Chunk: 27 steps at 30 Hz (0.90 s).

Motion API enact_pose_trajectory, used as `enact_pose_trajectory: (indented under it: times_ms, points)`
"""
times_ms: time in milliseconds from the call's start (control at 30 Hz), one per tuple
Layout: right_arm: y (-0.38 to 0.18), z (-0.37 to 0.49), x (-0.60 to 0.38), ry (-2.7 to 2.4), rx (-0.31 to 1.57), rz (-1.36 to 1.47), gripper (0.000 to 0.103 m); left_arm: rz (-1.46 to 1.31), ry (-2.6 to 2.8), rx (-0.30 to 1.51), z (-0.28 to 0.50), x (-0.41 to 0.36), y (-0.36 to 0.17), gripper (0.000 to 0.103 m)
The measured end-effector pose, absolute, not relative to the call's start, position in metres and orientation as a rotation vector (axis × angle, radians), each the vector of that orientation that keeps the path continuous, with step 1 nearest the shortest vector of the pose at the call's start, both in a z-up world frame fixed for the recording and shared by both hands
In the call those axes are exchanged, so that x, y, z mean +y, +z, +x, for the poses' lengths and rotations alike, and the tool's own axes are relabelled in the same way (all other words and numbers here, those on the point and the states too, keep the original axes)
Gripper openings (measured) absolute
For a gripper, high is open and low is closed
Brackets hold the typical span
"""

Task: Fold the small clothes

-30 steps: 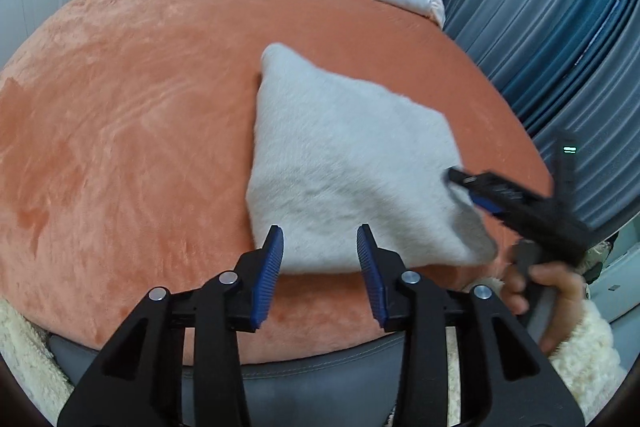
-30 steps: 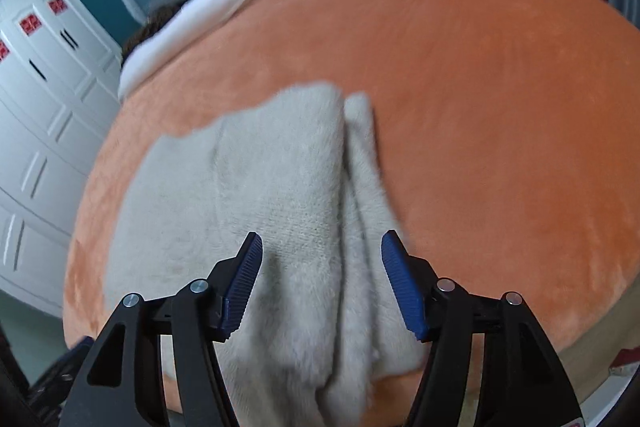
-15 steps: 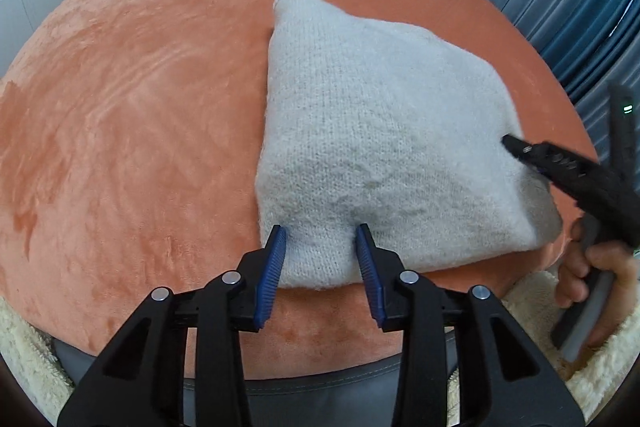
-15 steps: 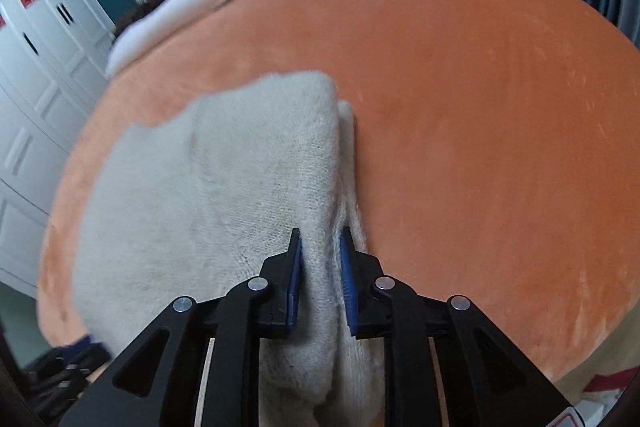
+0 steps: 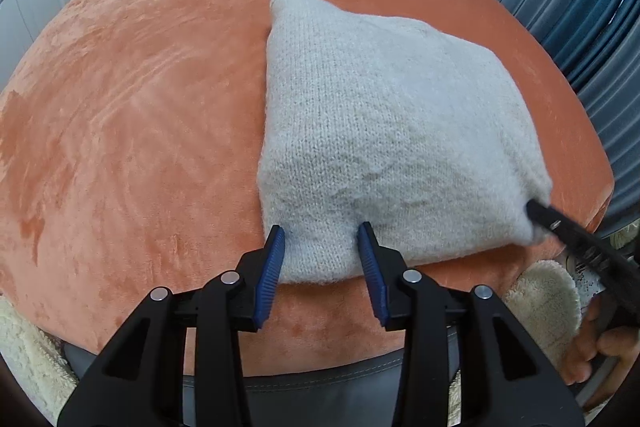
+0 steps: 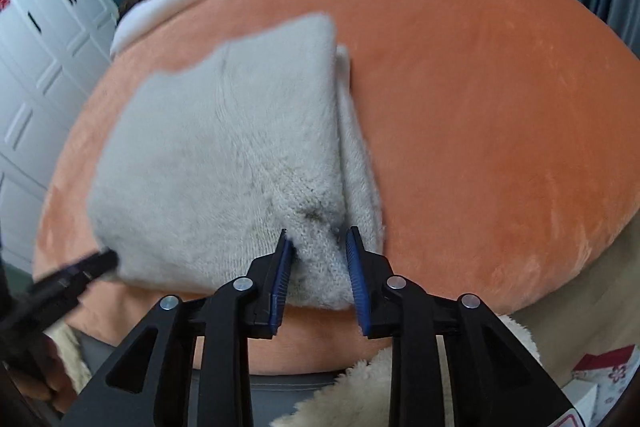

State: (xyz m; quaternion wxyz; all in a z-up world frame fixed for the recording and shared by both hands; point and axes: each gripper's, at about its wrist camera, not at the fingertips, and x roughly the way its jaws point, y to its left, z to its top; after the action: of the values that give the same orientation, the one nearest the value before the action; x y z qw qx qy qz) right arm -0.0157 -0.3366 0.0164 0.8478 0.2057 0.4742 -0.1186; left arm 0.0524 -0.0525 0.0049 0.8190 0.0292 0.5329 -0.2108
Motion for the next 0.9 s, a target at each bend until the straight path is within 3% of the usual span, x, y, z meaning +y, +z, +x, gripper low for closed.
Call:
enact_pose_trajectory:
  times_ms: [133,267,567,633,733,767,900]
  points:
    - [0.048,-0.017,-0.326,-0.239,0.920,0.382,0.022,0.042,-0.450,1.140,0.051,-0.049,0.004,0.037]
    - [-0.007,-0.003,-0.320,-0.266,1.112,0.285,0.022,0.032,-0.451,1.149,0.051,-0.047,0.004,0.038]
    - [0.095,0.029,-0.264,-0.075,0.900,0.307,0.025,-0.043,-0.431,1.129,0.042,-0.010,0.019,0.039]
    - [0.085,0.054,-0.238,-0.012,0.938,0.282,0.025,-0.051,-0.418,1.121,0.042,-0.001,0.023,0.039]
    - [0.012,0.091,-0.207,0.031,1.161,0.216,0.026,-0.043,-0.389,1.103,0.042,0.011,0.028,0.041]
    - [0.003,0.091,-0.199,0.033,1.134,0.185,0.026,-0.046,-0.380,1.103,0.042,0.015,0.029,0.043]
    - [0.040,0.078,-0.209,0.019,1.063,0.209,0.022,-0.070,-0.372,1.100,0.045,0.026,0.032,0.045]
